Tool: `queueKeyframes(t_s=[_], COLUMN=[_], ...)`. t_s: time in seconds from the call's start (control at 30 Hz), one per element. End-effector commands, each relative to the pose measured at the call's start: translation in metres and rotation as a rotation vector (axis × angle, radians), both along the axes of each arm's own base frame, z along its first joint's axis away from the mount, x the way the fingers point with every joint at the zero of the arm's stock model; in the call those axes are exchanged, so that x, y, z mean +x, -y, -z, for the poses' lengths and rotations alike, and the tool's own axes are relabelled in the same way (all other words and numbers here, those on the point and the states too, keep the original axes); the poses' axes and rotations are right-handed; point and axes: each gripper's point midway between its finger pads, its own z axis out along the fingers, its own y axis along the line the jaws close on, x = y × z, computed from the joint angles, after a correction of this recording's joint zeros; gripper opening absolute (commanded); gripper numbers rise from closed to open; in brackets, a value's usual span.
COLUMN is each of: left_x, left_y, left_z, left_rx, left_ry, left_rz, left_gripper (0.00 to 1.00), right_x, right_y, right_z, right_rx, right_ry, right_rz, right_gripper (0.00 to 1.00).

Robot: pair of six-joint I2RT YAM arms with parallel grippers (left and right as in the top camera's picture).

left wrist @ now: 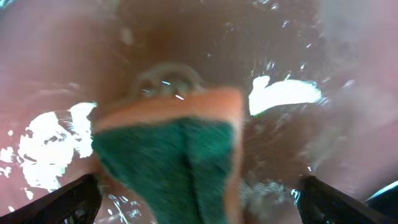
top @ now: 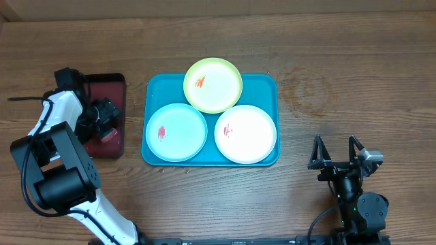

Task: Clean dirty plates on tray and stack at the side
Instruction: 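Lower the left gripper and grasp the green-orange sponge, then lift the sponge with the left gripper off the red tray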

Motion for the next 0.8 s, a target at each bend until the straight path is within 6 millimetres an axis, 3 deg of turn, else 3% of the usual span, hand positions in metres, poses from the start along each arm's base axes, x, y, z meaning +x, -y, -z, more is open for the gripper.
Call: queueKeyframes(t_s=[0.0, 0.03, 0.13, 0.17, 0.33, 0.5, 0.63, 0.7, 0.77], left_x=[-0.010, -0.010, -0.011, -0.010, -0.002, 0.015, 0.029, 0.031, 0.030], left_y=[-0.012, -0.012, -0.012, -0.011, -0.014, -0.017, -0.003, -0.001, -0.003], left_z=[0.009, 0.009, 0.007, 0.005, -0.030, -0.102, -0.152, -0.159, -0.151], left_rx=[0.058, 0.058, 0.055, 0.051, 0.045, 0.042, -0.025, -0.027, -0.014], left_ry=[-0.052, -0.053, -0.059, -0.059, -0.070, -0.020, 0.083, 0.104, 0.087], left_rz=[0.008, 0.010, 0.010, 0.011, 0.009, 0.010, 0.029, 0.033, 0.033], left_gripper=[0.72, 0.62, 0.12, 0.04, 0.04, 0.04, 0.04, 0.04, 0.04], right_x=[0.000, 0.000, 0.000, 0.000, 0.000, 0.000, 0.000, 0.000, 0.000], right_y=[0.001, 0.001, 0.001, 0.001, 0.001, 0.001, 0.001, 0.001, 0.001], right_z=[0.003, 0.003, 0.003, 0.003, 0.003, 0.003, 0.003, 0.003, 0.003], right_rx=[0.001, 0.001, 0.001, 0.001, 0.001, 0.001, 0.001, 0.001, 0.001], right_ry=[-0.001, -0.001, -0.001, -0.001, -0.001, -0.001, -0.001, -0.001, -0.001], right_rz=[0.004, 0.004, 0.004, 0.004, 0.004, 0.004, 0.004, 0.004, 0.004], right_gripper=[1.00, 1.00, 1.00, 1.00, 1.00, 1.00, 1.00, 1.00, 1.00])
